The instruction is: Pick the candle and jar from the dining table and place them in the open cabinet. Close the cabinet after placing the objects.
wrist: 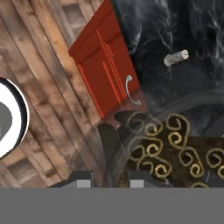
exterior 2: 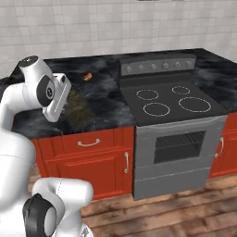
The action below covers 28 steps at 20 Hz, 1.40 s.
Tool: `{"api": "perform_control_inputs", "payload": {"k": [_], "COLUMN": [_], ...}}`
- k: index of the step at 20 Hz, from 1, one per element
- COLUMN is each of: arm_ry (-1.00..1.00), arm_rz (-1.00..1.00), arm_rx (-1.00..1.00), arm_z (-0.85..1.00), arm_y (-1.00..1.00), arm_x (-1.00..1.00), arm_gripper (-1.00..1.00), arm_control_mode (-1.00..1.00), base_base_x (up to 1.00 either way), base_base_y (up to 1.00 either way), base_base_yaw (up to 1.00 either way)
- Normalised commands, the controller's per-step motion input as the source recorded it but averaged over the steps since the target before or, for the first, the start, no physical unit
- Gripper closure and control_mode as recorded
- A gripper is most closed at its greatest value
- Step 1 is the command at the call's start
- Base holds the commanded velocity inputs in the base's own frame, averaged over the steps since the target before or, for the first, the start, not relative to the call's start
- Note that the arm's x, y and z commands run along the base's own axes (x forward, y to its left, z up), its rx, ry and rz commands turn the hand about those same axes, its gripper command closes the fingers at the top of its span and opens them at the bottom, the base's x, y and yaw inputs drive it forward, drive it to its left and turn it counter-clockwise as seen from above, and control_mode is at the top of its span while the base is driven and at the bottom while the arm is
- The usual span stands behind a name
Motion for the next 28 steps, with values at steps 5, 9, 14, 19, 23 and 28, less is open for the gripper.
{"api": "perform_control_inputs", "payload": {"k": [5, 9, 14, 19, 23, 28], "arm_ry": [0.00, 0.00, 0.00, 0.00, 0.00, 0.00], "arm_rz": [0.00, 0.00, 0.00, 0.00, 0.00, 0.00], "arm_rx": [0.00, 0.00, 0.00, 0.00, 0.00, 0.00], "arm_z": [0.00, 0.00, 0.00, 0.00, 0.00, 0.00], "arm_y": [0.00, 0.00, 0.00, 0.00, 0.00, 0.00], "arm_x": [0.00, 0.00, 0.00, 0.00, 0.00, 0.00], "arm_gripper": [1.00, 1.00, 1.00, 1.00, 1.00, 1.00], "arm_control_mode": [1.00, 1.00, 1.00, 1.00, 1.00, 1.00], "base_base_x": [-0.34, -0.18, 0.00, 0.09, 0.31, 0.38], "base_base_y": [-0.57, -0.52, -0.43, -0.32, -0.08, 0.00], "base_base_yaw": [-0.46, -0.51, -0.58, -0.61, -0.60, -0.58]}}
